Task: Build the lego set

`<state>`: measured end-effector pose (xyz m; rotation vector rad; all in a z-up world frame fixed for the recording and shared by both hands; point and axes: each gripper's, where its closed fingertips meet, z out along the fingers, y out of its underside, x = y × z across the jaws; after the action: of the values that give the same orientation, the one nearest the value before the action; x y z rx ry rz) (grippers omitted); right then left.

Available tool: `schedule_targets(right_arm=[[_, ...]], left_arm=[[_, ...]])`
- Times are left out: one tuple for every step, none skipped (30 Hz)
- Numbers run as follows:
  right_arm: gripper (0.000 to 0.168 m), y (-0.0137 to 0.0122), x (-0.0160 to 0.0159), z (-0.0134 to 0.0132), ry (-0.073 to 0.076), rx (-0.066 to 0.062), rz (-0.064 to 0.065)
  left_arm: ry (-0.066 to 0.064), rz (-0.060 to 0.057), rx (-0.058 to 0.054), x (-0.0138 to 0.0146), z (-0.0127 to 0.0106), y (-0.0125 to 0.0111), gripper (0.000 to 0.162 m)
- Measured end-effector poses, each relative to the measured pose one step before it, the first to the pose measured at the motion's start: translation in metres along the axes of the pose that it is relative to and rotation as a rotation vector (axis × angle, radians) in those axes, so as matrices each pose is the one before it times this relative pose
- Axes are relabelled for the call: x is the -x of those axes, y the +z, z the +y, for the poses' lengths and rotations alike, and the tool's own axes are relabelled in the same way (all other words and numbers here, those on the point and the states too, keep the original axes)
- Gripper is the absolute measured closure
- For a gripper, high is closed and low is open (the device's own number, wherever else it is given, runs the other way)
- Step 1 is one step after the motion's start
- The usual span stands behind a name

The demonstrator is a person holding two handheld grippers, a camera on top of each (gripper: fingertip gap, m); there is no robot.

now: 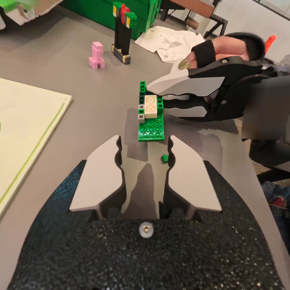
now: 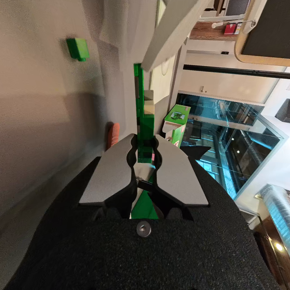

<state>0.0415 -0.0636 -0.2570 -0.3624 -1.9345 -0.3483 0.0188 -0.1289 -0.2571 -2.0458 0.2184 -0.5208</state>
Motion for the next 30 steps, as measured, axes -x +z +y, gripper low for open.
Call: schedule_targets(right_arm=[[0.15, -0.00161, -0.00337, 0.0001, 0.0019, -0.0037, 0.0255], [0.15, -0.00183, -0.00328, -0.00092, 0.0033, -0.0068, 0.022], [0.15, -0.00145, -0.00153, -0.00138, 0.0082, -0.004, 0.0082], [0.15, -0.00116, -0.00104, -0.00208, 0.0119, -0.0039, 0.0046], [0.15, -0.00085, -0.00072, -0.00255, 0.0099, -0.0032, 0.004], [0.15, -0.00076, -0.00068, -0.00332, 0.003, -0.0056, 0.0051], [0.15, -0.00086, -0.00082, -0.00419, -0.0017, -0.0085, 0.0067], [0.15, -0.0007, -0.00098, -0.00456, -0.0037, -0.0083, 0.0062], [0.15, -0.00048, -0.00116, -0.00451, -0.0046, -0.0079, 0.0064], [0.15, -0.00033, -0.00103, -0.00429, -0.0046, -0.0073, 0.005], [0.15, -0.00008, -0.00104, -0.0033, -0.0036, -0.0041, 0.0053], [0.15, 0.00005, -0.00163, -0.00225, -0.0034, -0.0007, 0.0101], [0.15, 0.00002, -0.00138, -0.00125, -0.0055, 0.0015, 0.0085], [0.15, -0.00003, -0.0012, -0.00054, -0.0057, 0.0041, 0.0067], [0.15, -0.00016, -0.00136, 0.00013, -0.0028, 0.007, 0.0087], [0.15, -0.00036, -0.00125, 0.00023, 0.0, 0.0063, 0.0068], [0.15, -0.00049, -0.00094, -0.00044, 0.003, 0.0036, 0.0033], [0.15, -0.00065, -0.00057, -0.00106, 0.0032, 0.0011, 0.0012], [0.15, -0.00067, -0.00072, -0.00095, 0.0009, 0.0031, 0.0031], [0.15, -0.00028, -0.00142, -0.00027, -0.0004, 0.0072, 0.0066], [0.15, -0.00009, -0.00155, -0.00008, 0.0014, 0.0068, 0.0068], [0.15, 0.00001, -0.0009, -0.00018, 0.0099, 0.0021, 0.0024], [0.15, 0.00025, 0.00027, -0.00003, 0.0238, 0.0025, -0.0096], [0.15, 0.00007, -0.00028, 0.0007, 0.0283, 0.0082, -0.0064], [0.146, -0.00066, -0.00177, 0.00228, 0.0216, 0.0148, 0.0035], [0.141, -0.00139, -0.00142, 0.00373, 0.0209, 0.019, 0.0003], [0.139, -0.00205, -0.00046, 0.00541, 0.0327, 0.0222, -0.0051], [0.137, -0.00273, 0.00097, 0.00611, 0.0446, 0.0204, -0.0115], [0.138, -0.00324, 0.00375, 0.00566, 0.0534, 0.0125, -0.0287], [0.137, -0.00361, 0.00808, 0.0036, 0.0613, 0.0003, -0.056]], left_arm=[[-0.0026, -0.0021, -0.021, -0.00046, -0.00144, -0.00471, 0.104], [-0.0005, -0.0003, -0.0235, -0.00168, -0.00158, -0.00423, 0.101], [0.0016, 0.0003, -0.0212, -0.00282, -0.00121, -0.00327, 0.098], [0.004, -0.0001, -0.0124, -0.00352, -0.00017, -0.00216, 0.096], [0.006, 0.0005, -0.0037, -0.00388, 0.00043, -0.00104, 0.096], [0.01, -0.0001, -0.0026, -0.00395, -0.00003, -0.0005, 0.097], [0.0147, -0.0072, -0.0065, -0.00276, -0.00113, -0.0005, 0.1], [0.0162, -0.0145, -0.0071, -0.00131, -0.00146, -0.00063, 0.106], [0.0147, -0.0145, -0.0016, -0.00051, -0.00091, -0.00055, 0.111], [0.0109, -0.009, 0.005, -0.00021, 0.00043, -0.00027, 0.114], [0.0044, -0.0048, 0.0081, 0.00019, 0.00144, -0.00008, 0.114], [-0.0021, -0.0019, 0.0093, 0.00049, 0.00232, 0.00018, 0.113], [-0.007, -0.0027, 0.0109, 0.00091, 0.00305, 0.00007, 0.11], [-0.0081, -0.0036, 0.0092, 0.0012, 0.00284, -0.00023, 0.107], [-0.0059, -0.0021, 0.0026, 0.00067, 0.00183, -0.00069, 0.105], [-0.0027, 0.0007, -0.0028, 0.00003, 0.00063, -0.00095, 0.107], [0.0028, 0.0065, -0.0063, -0.00113, -0.0003, -0.00125, 0.121], [0.0085, 0.0017, -0.0103, -0.00093, -0.00127, -0.00134, 0.125], [0.0107, -0.0088, -0.0098, 0.00023, -0.00136, -0.00118, 0.126], [0.0089, -0.0086, -0.0067, 0.00038, -0.0011, -0.00074, 0.126], [0.004, -0.0041, -0.0073, 0.00019, -0.00087, -0.00049, 0.126], [-0.0018, -0.0007, -0.0139, 0.00037, -0.00133, -0.00071, 0.126], [-0.008, 0.0024, -0.0225, 0.00033, -0.00214, -0.00086, 0.126], [-0.0138, -0.0017, -0.0248, 0.00162, -0.00215, -0.00112, 0.126], [-0.0144, -0.0085, -0.023, 0.00318, -0.00143, -0.00152, 0.126], [-0.0134, -0.0113, -0.022, 0.00424, -0.00123, -0.00185, 0.126], [-0.0167, -0.0111, -0.0233, 0.00432, -0.00213, -0.00251, 0.126], [-0.015, -0.0111, -0.0258, 0.00418, -0.0031, -0.00303, 0.126], [-0.0103, -0.0114, -0.023, 0.00392, -0.0029, -0.00298, 0.126], [-0.0091, -0.0067, -0.0157, 0.00291, -0.00194, -0.00251, 0.126]])
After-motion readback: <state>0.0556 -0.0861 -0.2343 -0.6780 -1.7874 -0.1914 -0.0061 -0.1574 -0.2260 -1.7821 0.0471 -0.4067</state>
